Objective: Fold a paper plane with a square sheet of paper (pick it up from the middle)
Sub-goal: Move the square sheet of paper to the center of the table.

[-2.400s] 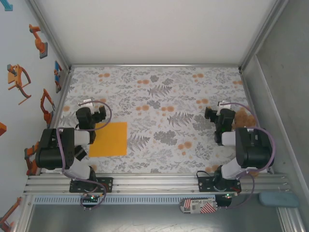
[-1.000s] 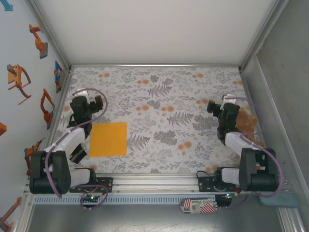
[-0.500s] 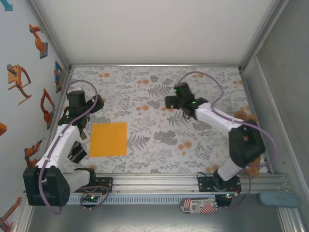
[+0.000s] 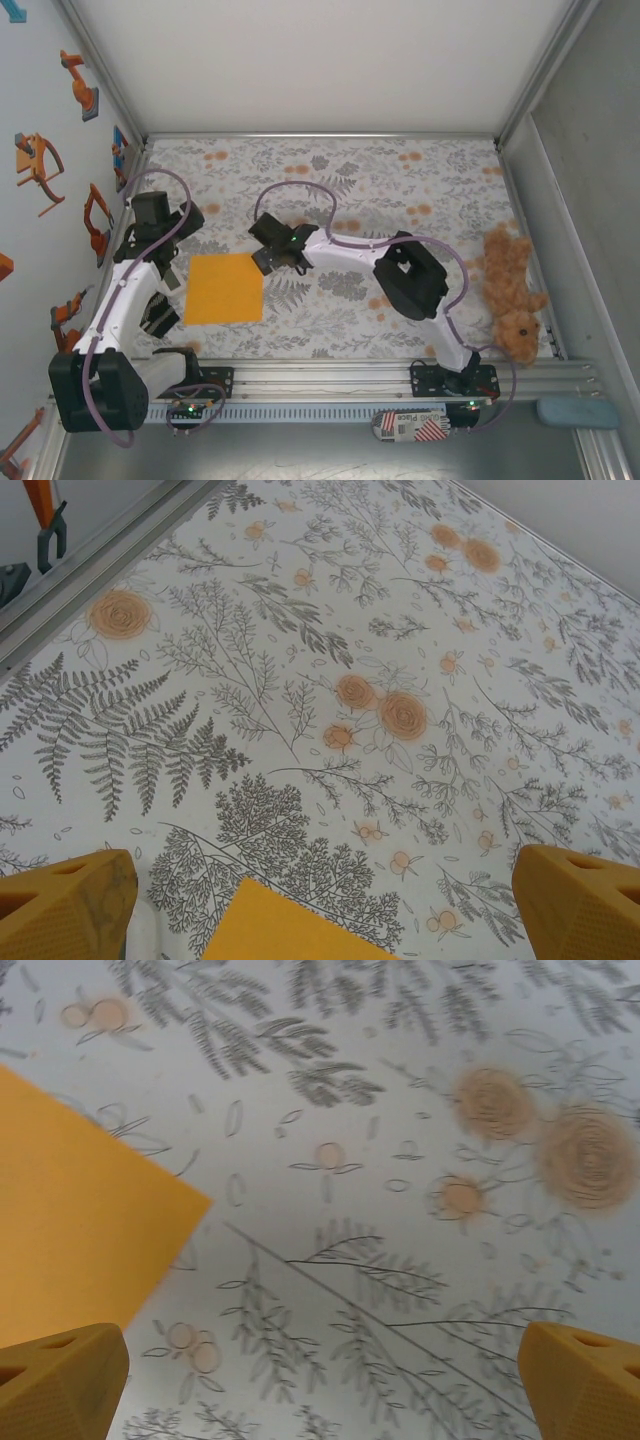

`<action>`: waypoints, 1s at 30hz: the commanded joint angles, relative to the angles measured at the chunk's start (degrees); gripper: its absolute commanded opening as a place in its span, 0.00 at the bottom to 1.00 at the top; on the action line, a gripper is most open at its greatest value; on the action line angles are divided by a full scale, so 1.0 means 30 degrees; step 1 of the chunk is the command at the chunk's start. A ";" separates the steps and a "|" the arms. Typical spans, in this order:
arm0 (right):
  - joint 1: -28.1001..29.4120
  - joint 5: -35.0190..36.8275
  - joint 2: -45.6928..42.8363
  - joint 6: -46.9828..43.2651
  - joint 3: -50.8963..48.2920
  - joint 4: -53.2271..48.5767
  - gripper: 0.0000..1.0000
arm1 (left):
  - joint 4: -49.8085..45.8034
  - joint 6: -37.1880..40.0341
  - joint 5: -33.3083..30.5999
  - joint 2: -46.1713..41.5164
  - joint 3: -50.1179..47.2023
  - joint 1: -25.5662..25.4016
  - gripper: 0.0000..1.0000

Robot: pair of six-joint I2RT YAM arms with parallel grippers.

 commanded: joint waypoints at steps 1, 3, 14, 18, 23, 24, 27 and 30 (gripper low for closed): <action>0.0263 -0.0329 0.0696 -0.0666 0.1706 -0.1161 0.98 | -0.0228 -0.0559 -0.0044 0.0028 0.0102 0.0221 0.96; 0.0483 -0.0432 0.1268 -0.0728 0.2316 -0.1356 0.98 | -0.0205 -0.0643 0.0010 0.0090 0.0058 0.0272 0.96; 0.0794 -0.0252 0.2667 -0.2786 0.3407 -0.2492 0.98 | -0.0241 -0.0969 -0.0150 -0.0187 0.0050 0.0426 0.96; 0.0170 0.0699 0.2028 -0.5106 0.1835 -0.2551 0.98 | -0.0049 -0.0999 -0.0309 -0.0633 -0.0152 0.0455 0.96; -0.1513 0.1013 0.1096 -0.6936 -0.0395 -0.2570 0.98 | -0.0245 -0.1116 -0.0195 -0.0624 -0.0090 0.0455 0.96; -0.1986 0.1182 0.0940 -0.7140 -0.0686 -0.2553 0.98 | -0.0304 -0.1171 -0.0146 -0.0594 -0.0062 0.0455 0.96; -0.3395 0.1493 0.0617 -0.7671 -0.1187 -0.2547 0.97 | -0.0379 -0.1219 0.0235 -0.0426 0.0009 0.0456 0.96; -0.4774 0.1607 0.0287 -0.8145 -0.1459 -0.2249 0.96 | -0.0557 -0.1262 0.0731 -0.0133 0.0164 0.0455 0.96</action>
